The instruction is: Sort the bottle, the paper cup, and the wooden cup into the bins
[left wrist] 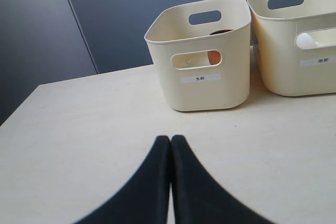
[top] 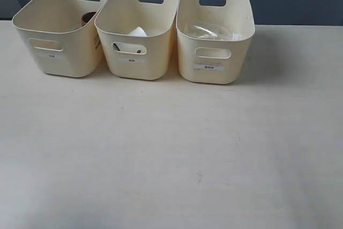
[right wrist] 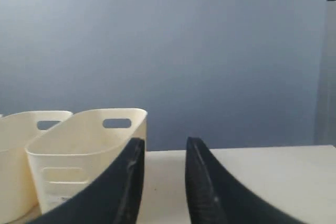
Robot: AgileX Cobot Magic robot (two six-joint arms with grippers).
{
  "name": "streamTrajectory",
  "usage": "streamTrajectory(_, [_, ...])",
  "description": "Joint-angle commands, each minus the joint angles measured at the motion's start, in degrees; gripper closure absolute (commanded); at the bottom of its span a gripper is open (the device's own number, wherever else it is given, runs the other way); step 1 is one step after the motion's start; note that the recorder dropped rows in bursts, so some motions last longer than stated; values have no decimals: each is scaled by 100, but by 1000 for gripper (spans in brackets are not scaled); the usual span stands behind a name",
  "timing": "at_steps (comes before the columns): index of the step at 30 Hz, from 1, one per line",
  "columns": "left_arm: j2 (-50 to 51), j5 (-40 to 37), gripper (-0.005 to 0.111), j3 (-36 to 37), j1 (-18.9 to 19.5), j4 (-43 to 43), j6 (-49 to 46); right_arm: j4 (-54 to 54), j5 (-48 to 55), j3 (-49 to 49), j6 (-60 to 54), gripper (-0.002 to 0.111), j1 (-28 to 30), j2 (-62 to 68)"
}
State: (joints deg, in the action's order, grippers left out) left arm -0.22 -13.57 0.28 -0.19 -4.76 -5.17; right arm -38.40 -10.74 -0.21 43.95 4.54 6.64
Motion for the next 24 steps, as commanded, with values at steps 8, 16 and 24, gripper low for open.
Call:
streamTrajectory(8, [22, 26, 107, -28, -4, 13, 6, 3167, 1620, 21, -3546, 80, -199, -500])
streamTrajectory(16, [22, 26, 107, -28, -4, 13, 6, 3348, 1932, 21, -3546, 80, -199, -604])
streamTrajectory(24, [22, 26, 107, -28, -4, 13, 6, 3470, 2413, 21, -3802, 80, -159, -664])
